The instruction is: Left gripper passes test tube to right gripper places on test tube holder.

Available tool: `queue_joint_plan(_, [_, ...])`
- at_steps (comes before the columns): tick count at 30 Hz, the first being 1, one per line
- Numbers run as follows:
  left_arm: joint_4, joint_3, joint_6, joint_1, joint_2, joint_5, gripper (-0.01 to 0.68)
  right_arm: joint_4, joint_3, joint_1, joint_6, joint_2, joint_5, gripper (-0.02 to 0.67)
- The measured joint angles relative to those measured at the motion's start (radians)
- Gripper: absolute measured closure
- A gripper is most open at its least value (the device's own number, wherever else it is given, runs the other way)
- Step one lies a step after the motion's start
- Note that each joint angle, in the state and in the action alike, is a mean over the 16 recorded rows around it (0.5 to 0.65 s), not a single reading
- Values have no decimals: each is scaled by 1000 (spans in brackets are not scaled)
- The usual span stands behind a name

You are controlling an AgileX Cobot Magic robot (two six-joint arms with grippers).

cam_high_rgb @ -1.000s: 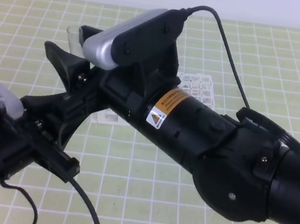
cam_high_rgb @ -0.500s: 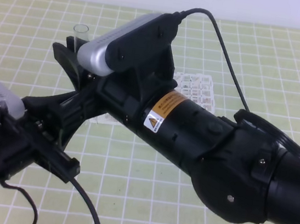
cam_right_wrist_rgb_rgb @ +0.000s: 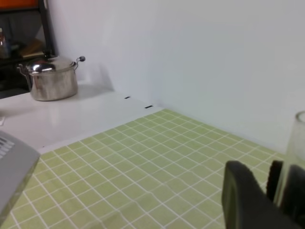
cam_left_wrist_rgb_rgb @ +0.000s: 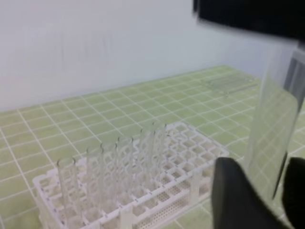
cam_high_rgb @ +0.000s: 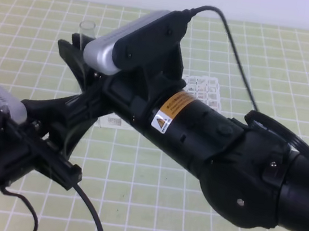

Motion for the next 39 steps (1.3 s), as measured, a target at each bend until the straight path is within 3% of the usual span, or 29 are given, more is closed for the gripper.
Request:
queue_joint_plan(11, [0,0,-4,0,-98,132,645,52,0,-1,-86,-33,29,641])
queue_joint_plan(30, [-49,6,2,0,-831,805,673,115,121,-9,-174,-166,128,641])
queue_joint_plan(34, [-74,37,6,0,-919,838,673,120,156,-10,-173,-179,128,641])
queue_joint_plan(39, [-100,125,9,0,-961,772,673,127,185,-10,-173,-190,124,641])
